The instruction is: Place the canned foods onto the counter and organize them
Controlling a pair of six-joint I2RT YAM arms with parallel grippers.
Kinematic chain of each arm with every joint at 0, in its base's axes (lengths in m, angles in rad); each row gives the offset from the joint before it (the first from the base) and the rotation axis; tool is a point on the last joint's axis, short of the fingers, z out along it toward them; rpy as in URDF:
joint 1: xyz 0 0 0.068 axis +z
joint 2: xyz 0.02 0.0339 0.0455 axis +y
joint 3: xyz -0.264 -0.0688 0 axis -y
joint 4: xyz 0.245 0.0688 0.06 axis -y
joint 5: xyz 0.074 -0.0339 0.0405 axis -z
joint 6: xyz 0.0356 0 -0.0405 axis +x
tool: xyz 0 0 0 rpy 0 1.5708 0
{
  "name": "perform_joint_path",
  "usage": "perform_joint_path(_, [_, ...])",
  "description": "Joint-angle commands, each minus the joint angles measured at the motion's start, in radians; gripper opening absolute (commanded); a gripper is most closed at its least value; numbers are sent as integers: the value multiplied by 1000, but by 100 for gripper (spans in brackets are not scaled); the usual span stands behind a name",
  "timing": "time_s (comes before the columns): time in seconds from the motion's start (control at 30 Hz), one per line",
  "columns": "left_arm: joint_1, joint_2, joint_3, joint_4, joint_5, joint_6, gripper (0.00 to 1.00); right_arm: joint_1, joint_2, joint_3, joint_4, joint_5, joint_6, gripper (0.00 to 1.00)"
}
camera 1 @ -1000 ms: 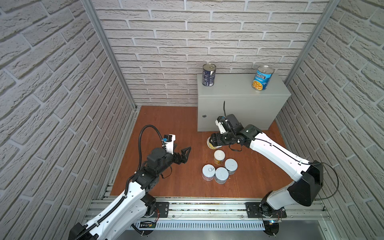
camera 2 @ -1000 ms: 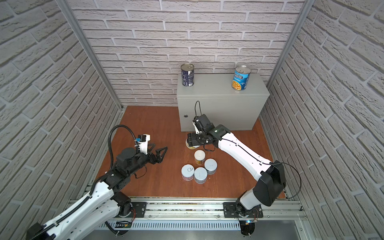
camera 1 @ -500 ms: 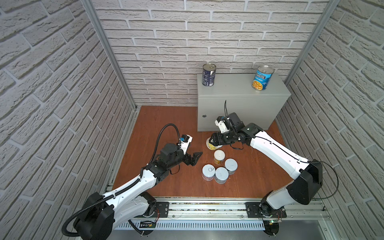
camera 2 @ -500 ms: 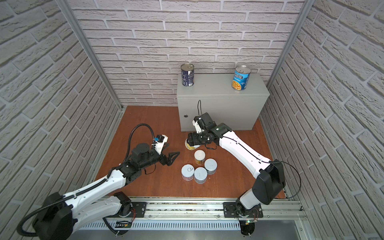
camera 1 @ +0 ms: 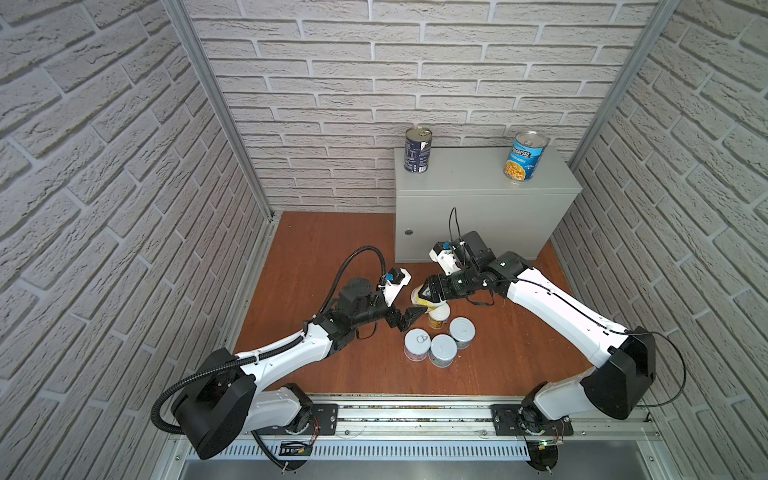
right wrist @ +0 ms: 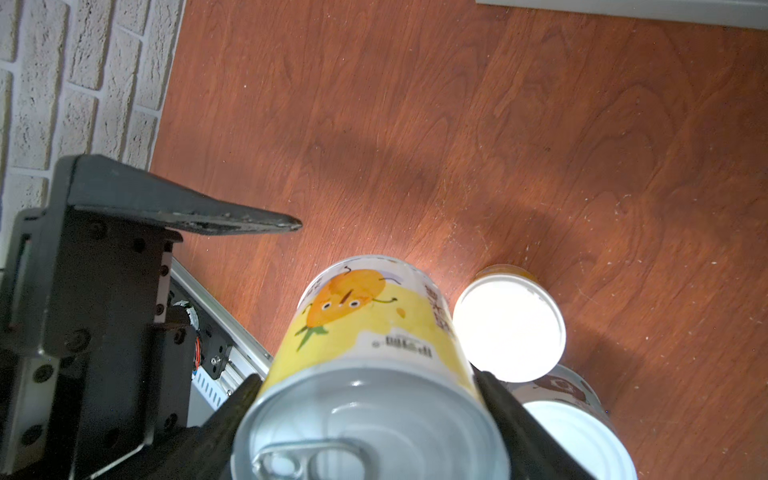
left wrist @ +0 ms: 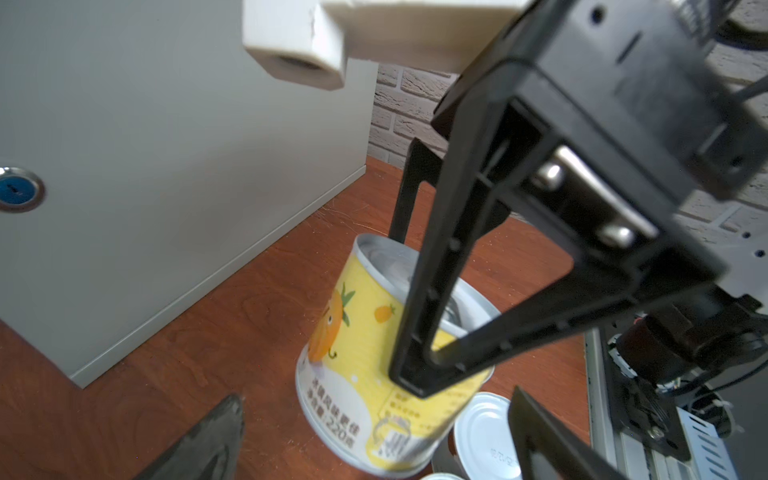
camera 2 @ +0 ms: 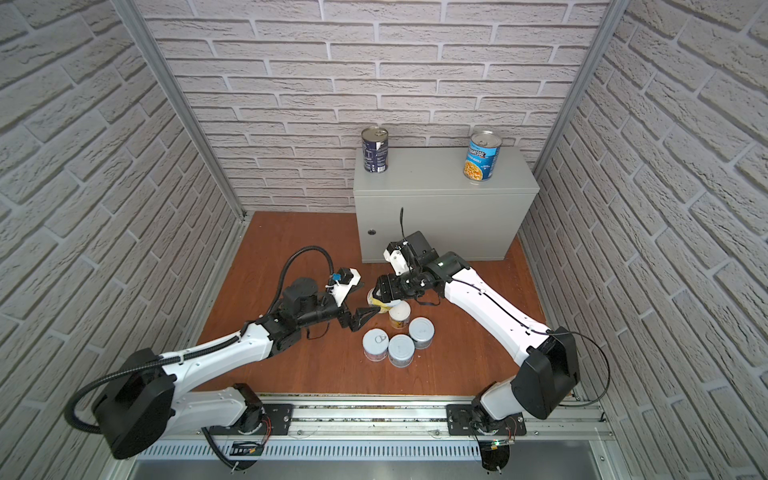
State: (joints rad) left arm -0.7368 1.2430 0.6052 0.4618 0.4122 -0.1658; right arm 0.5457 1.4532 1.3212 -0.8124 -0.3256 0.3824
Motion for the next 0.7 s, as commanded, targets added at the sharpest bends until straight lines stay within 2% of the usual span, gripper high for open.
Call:
perform_joint_path(0.0, [-12, 23, 44, 89, 53, 32, 98, -7, -64, -18, 48, -61, -17, 6])
perform_joint_path(0.47, [-48, 83, 86, 97, 99, 35, 98, -20, -109, -63, 94, -156, -6, 6])
perform_joint_path(0.67, [-53, 92, 88, 97, 106, 35, 98, -23, -122, -68, 90, -162, -5, 6])
